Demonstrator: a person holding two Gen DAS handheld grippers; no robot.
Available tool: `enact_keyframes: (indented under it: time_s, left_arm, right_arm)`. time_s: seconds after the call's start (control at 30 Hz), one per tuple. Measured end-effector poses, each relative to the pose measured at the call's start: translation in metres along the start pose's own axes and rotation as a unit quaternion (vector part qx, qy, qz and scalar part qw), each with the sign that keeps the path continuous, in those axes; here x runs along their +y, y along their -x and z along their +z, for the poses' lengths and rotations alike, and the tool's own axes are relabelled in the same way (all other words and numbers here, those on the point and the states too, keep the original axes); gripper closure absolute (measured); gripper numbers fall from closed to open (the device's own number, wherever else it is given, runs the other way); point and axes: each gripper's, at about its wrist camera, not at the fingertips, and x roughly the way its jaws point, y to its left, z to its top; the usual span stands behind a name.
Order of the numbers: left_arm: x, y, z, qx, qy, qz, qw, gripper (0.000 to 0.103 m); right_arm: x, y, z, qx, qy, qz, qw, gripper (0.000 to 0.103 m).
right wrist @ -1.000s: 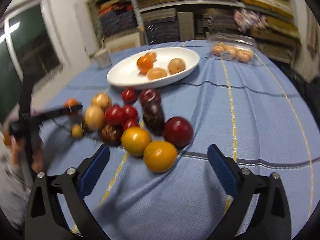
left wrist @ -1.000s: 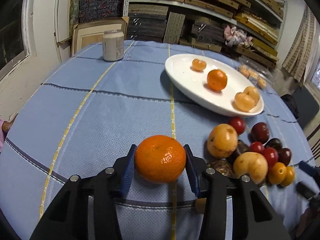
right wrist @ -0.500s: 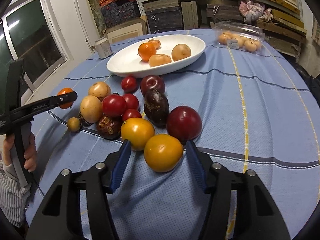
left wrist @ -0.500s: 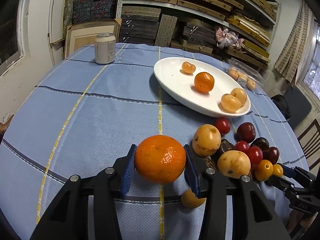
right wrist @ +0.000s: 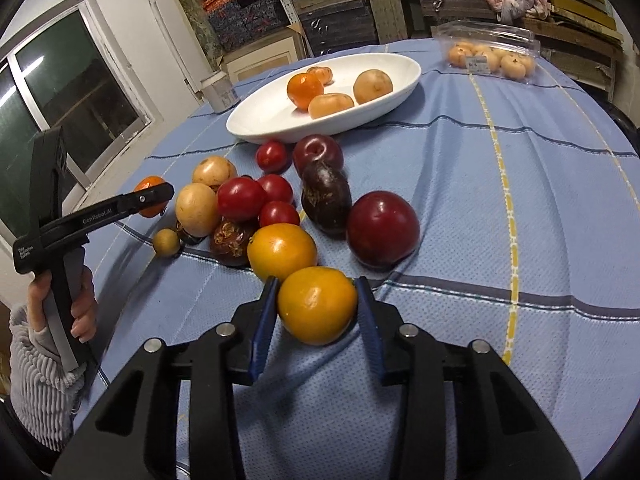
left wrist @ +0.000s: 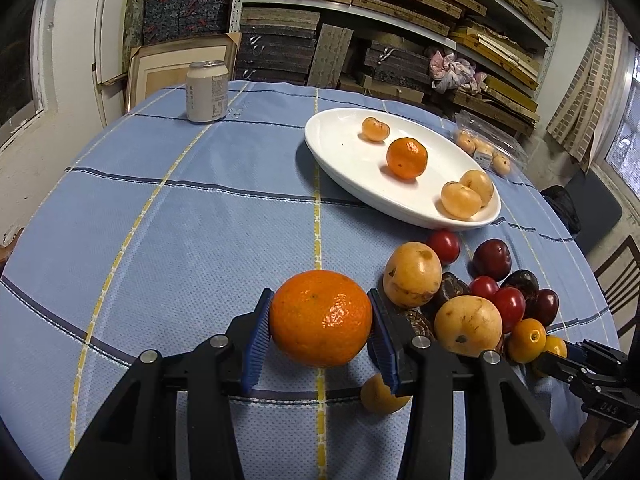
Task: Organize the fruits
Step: 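Grasp the yellow-orange tomato with right tool while left tool holds the mandarin, then lower both fruits onto the white plate and open both tools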
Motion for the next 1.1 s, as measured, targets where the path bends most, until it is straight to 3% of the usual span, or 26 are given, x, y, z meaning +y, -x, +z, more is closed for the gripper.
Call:
enact_keyframes:
  time_s: [0.23,0.43,0.7,0.9,1.1]
  left_arm:
    - [-0.003,0.001,-0.002,-0.003,-0.007,-0.002,1.0000,0.056]
    - [-0.002,0.011,0.009,-0.022,0.006,-0.010,0.9997,0.056]
    - [-0.024,0.010,0.068,-0.041,-0.022,-0.003,0.9989,0.056]
    - [-0.046,-0.036,0.098,-0.014,-0.065,0.014,0.9977,0.056]
    - [-0.042,-0.093,0.113,0.026,-0.060,0.004,0.9978,0.056]
  right_arm:
    - [0.000,0.002,0.001,-0.003,-0.003,-0.004,1.000,0.066]
    - [-0.012,0.027,0.013,-0.050,-0.038,0.005,0.998,0.066]
    - [0.004,0.057,0.100,-0.110,-0.008,0.002,0.994,0.066]
    - [-0.003,-0.011,0.178,-0.047,0.001,-0.022,0.999,0.066]
    - [-0.023,-0.093,0.215,0.008,-0.012,-0.048,0.999,0.066]
